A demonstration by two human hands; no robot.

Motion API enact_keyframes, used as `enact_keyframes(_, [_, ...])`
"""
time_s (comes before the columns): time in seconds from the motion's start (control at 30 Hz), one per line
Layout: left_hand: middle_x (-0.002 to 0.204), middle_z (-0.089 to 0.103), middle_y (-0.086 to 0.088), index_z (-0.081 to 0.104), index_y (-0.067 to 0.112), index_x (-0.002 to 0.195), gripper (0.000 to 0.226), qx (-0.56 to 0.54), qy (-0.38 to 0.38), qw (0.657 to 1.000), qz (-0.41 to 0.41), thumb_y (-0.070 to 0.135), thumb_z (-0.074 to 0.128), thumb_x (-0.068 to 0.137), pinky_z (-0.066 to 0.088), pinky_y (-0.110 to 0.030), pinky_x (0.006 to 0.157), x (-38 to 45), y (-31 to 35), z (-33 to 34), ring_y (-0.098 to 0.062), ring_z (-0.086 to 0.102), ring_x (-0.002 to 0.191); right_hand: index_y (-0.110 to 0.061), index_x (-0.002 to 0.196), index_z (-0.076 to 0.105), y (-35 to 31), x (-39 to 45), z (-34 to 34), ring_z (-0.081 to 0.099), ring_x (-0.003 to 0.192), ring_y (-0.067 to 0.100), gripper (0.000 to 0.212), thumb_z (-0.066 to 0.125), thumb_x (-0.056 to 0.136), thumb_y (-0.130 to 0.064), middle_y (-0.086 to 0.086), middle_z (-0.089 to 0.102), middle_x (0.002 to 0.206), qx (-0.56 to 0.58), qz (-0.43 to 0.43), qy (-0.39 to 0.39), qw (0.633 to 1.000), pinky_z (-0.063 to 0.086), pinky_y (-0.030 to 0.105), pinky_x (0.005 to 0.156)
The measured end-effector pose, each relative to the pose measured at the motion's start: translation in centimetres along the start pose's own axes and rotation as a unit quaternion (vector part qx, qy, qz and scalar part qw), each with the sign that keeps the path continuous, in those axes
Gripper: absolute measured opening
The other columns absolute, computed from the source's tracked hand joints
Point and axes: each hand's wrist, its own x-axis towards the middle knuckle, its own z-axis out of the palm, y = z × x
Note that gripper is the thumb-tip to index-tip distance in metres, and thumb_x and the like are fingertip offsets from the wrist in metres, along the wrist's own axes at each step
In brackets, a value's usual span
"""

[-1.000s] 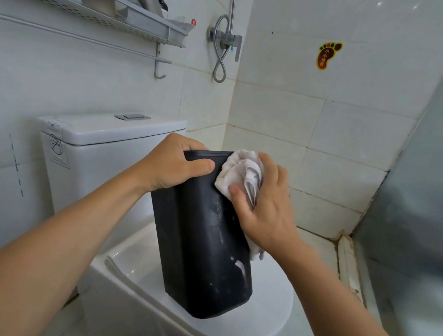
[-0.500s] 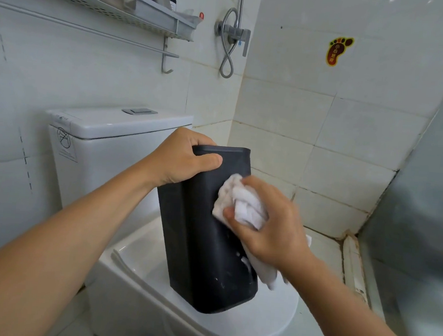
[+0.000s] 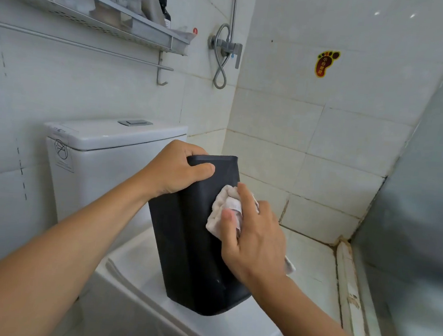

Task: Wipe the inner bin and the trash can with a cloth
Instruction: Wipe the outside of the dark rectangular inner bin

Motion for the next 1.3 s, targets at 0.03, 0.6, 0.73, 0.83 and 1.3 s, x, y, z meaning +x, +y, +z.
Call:
enact_keyframes(0.03, [0.081, 0.065, -0.023, 0.069, 0.002, 0.077, 0.029, 0.000, -0.001, 1.000, 0.001, 0.030, 0.065, 0.080, 0.046, -0.030, 0.063, 0.0, 0.0, 0.1, -0.017, 0.056, 0.065, -0.039, 0.148, 0.042, 0.1, 0.0, 0.1, 0.057, 0.085, 0.021, 0.060, 0.027, 0.097, -0.068, -0.003, 0.057, 0.103, -0.009, -0.002, 0.007, 1.000, 0.048, 0.034, 0.068])
enact_keyframes(0.6, [0.059, 0.047, -0.015, 0.059, -0.005, 0.067, 0.037, -0.027, -0.058, 0.998, 0.030, 0.028, 0.069, 0.079, 0.036, -0.030, 0.060, -0.1, 0.8, 0.6, -0.016, 0.043, 0.059, -0.031, 0.126, 0.059, 2.3, 2.9, -1.2, 0.059, 0.065, 0.023, 0.057, 0.054, 0.090, -0.074, -0.002, 0.060, 0.080, -0.049, -0.156, 0.096, 0.982, 0.049, 0.034, 0.050])
enact_keyframes(0.73, [0.059, 0.054, -0.015, 0.065, -0.001, 0.065, 0.029, -0.039, -0.043, 0.998, 0.037, 0.024, 0.071, 0.078, 0.041, -0.028, 0.059, 0.1, 0.7, 0.6, -0.015, 0.049, 0.059, -0.034, 0.124, 0.063, 2.0, 5.8, -1.9, 0.064, 0.072, 0.022, 0.052, 0.060, 0.085, -0.069, -0.004, 0.063, 0.082, -0.008, -0.089, 0.098, 0.991, 0.053, 0.037, 0.057])
enact_keyframes(0.83, [0.061, 0.054, -0.019, 0.067, -0.007, 0.069, 0.032, -0.055, -0.003, 0.998, 0.033, 0.024, 0.072, 0.076, 0.040, -0.028, 0.059, 0.4, -0.1, 0.4, -0.016, 0.049, 0.061, -0.035, 0.125, 0.062, 2.4, 3.8, -1.3, 0.064, 0.071, 0.023, 0.052, 0.062, 0.084, -0.067, -0.004, 0.063, 0.083, -0.005, -0.150, 0.053, 0.987, 0.053, 0.037, 0.057])
enact_keyframes(1.3, [0.068, 0.068, -0.016, 0.077, 0.002, 0.076, 0.019, -0.126, 0.034, 0.991, 0.035, 0.021, 0.072, 0.079, 0.048, -0.029, 0.060, 0.7, -0.1, 3.0, -0.015, 0.059, 0.063, -0.039, 0.119, 0.069, 3.1, 5.8, -4.0, 0.065, 0.075, 0.019, 0.044, 0.060, 0.085, -0.067, -0.009, 0.065, 0.083, -0.042, -0.144, 0.064, 0.987, 0.053, 0.037, 0.061])
